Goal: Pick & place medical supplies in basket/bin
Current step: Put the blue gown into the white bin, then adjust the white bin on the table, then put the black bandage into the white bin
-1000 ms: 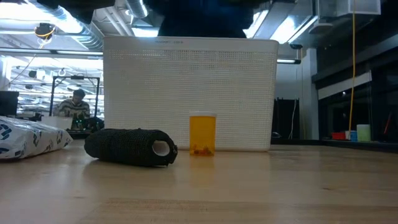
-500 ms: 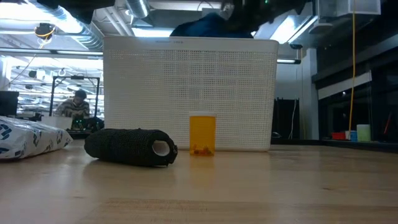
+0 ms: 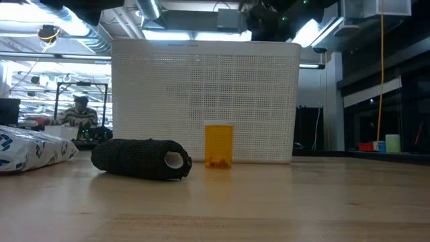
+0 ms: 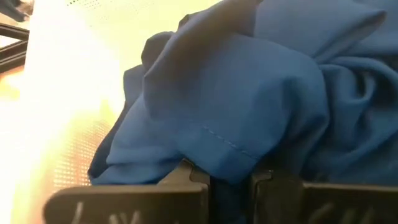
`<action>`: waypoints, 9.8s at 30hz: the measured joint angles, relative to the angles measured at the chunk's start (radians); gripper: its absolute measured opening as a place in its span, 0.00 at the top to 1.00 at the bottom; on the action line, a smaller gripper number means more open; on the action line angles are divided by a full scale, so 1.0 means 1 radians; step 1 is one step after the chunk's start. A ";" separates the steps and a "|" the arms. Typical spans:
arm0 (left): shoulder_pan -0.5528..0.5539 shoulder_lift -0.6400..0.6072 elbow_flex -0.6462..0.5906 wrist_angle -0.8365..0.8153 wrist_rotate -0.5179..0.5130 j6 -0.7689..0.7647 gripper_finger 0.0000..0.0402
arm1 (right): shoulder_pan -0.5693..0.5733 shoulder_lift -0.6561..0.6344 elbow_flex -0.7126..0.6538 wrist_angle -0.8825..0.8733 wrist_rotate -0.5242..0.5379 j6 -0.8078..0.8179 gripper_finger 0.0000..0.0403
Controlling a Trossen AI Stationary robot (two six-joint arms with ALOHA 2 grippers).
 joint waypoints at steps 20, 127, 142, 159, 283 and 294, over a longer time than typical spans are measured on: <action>0.000 0.000 0.000 0.003 0.000 0.001 0.99 | 0.001 0.207 0.287 -0.325 0.044 0.000 0.94; 0.000 -0.042 0.000 -0.032 -0.004 0.089 0.99 | 0.202 -0.513 -0.606 0.733 0.034 -0.293 0.94; 0.000 -0.043 0.000 -0.110 0.035 0.026 0.99 | 0.460 -0.492 -0.606 0.638 0.134 -0.307 0.99; 0.000 0.068 0.217 -0.545 0.221 -0.300 1.00 | 0.496 -0.224 -0.606 0.791 0.165 -0.268 0.99; 0.114 0.914 0.690 -0.850 0.268 -0.307 0.53 | 0.915 -0.316 -0.734 0.787 0.648 -0.064 1.00; 0.168 1.003 0.694 -0.873 0.255 -0.257 0.53 | 0.915 -0.316 -0.735 0.776 0.647 -0.064 0.99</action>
